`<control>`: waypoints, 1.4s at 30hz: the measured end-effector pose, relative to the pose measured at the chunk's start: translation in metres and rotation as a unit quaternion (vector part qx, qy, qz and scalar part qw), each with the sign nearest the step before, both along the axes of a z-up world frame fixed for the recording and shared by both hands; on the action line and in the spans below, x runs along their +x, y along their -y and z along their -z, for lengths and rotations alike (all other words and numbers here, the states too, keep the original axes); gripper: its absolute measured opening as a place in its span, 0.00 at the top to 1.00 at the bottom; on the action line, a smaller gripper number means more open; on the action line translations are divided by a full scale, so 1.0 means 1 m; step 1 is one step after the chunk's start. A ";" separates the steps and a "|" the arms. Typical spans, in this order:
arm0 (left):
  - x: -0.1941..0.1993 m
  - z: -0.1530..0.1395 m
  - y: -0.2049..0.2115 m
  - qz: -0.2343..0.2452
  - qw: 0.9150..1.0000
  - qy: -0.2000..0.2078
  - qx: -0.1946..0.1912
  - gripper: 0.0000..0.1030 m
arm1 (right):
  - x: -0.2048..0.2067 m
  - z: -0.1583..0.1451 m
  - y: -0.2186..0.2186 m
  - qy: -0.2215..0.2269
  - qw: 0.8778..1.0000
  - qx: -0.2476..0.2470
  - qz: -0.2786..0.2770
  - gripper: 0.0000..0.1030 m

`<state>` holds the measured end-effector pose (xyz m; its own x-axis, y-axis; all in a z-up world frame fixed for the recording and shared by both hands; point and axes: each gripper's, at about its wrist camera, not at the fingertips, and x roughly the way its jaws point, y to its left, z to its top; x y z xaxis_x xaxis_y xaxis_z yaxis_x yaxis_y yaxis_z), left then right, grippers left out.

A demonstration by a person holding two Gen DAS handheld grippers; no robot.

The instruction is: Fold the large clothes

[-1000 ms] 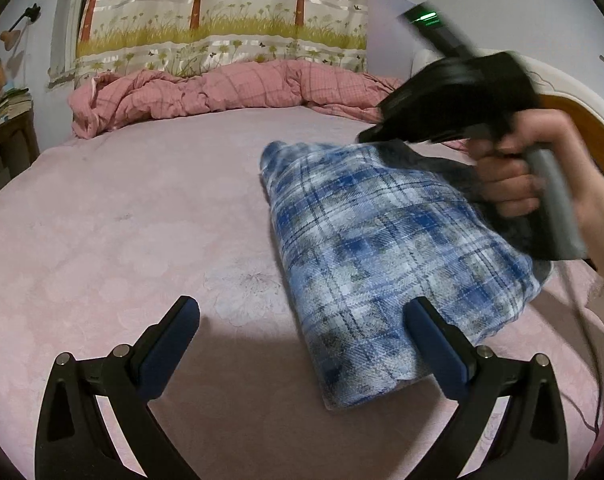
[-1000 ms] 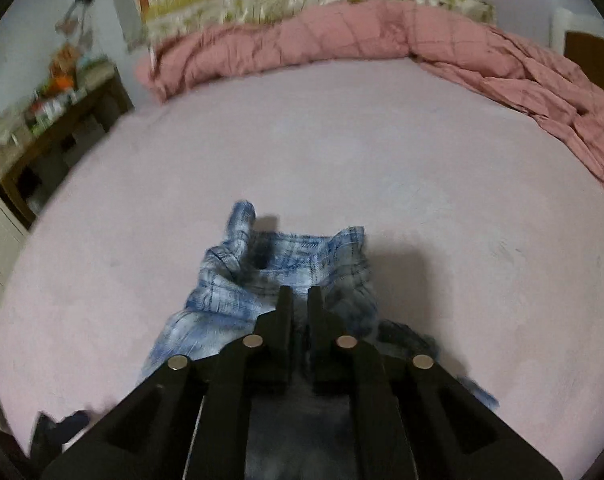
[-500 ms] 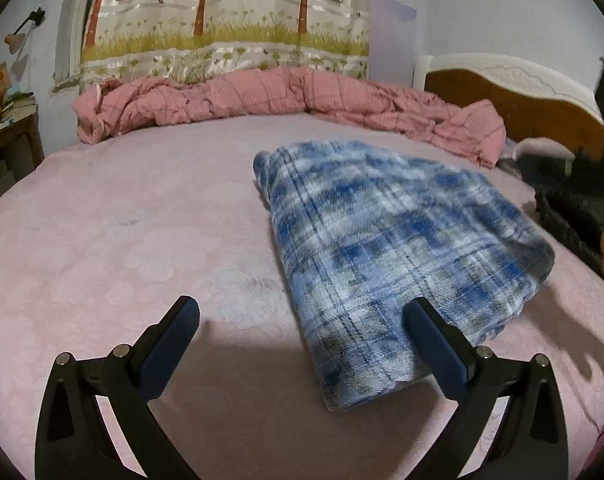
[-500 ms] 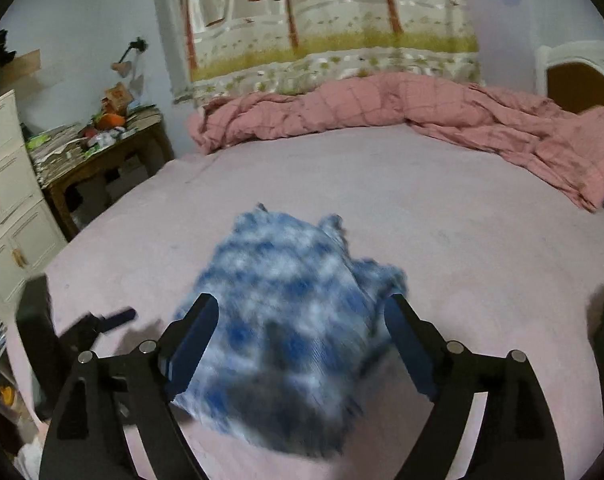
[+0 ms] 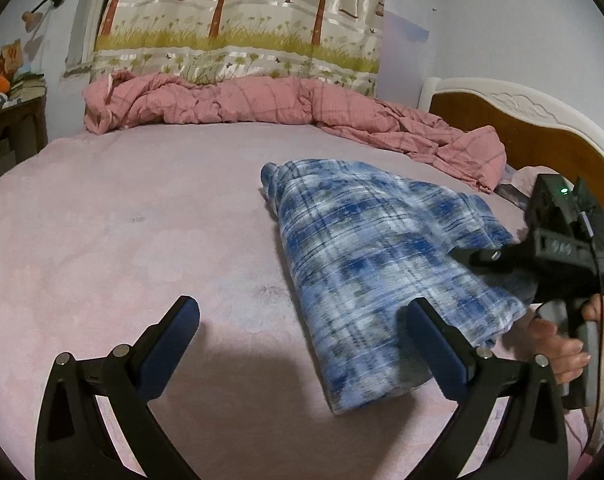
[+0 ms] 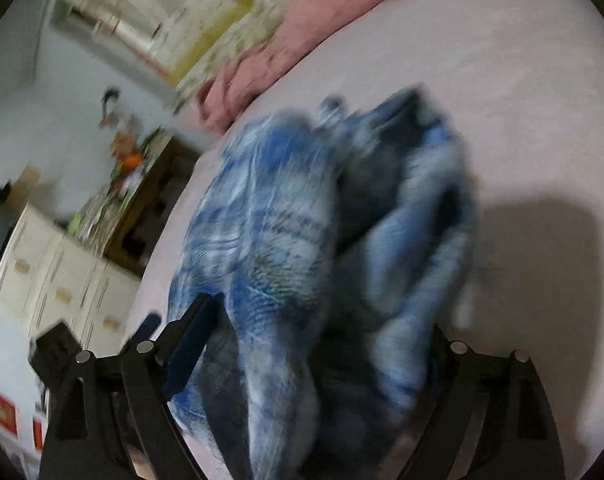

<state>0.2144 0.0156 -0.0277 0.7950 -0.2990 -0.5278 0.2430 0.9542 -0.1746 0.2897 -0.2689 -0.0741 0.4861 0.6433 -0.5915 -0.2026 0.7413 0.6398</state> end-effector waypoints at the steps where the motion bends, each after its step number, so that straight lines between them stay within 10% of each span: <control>1: -0.001 0.000 0.000 -0.001 1.000 0.001 0.000 0.00 | 0.002 0.001 -0.004 0.000 1.000 -0.010 -0.004 0.18; 3: -0.003 -0.002 0.001 -0.002 1.000 0.004 -0.001 0.00 | 0.000 0.001 -0.002 0.001 1.000 -0.010 0.003 0.48; 6: -0.004 -0.003 0.001 -0.008 1.000 0.009 -0.002 0.00 | -0.004 -0.002 0.005 0.008 1.000 -0.009 0.025 0.64; 21: -0.030 -0.068 0.052 0.035 0.998 0.043 -0.018 0.00 | -0.077 -0.148 0.030 0.172 0.957 -0.218 0.084 0.67; 34: -0.045 -0.117 0.187 0.138 0.987 0.086 0.007 0.00 | -0.182 -0.287 0.229 0.250 0.895 -0.250 0.273 0.68; 38: -0.040 -0.122 0.246 0.175 0.982 0.072 -0.016 0.00 | -0.209 -0.278 0.302 0.224 0.872 -0.253 0.354 0.67; 42: -0.028 -0.119 0.304 0.199 0.978 0.035 -0.053 0.00 | -0.209 -0.214 0.383 0.106 0.859 -0.264 0.426 0.64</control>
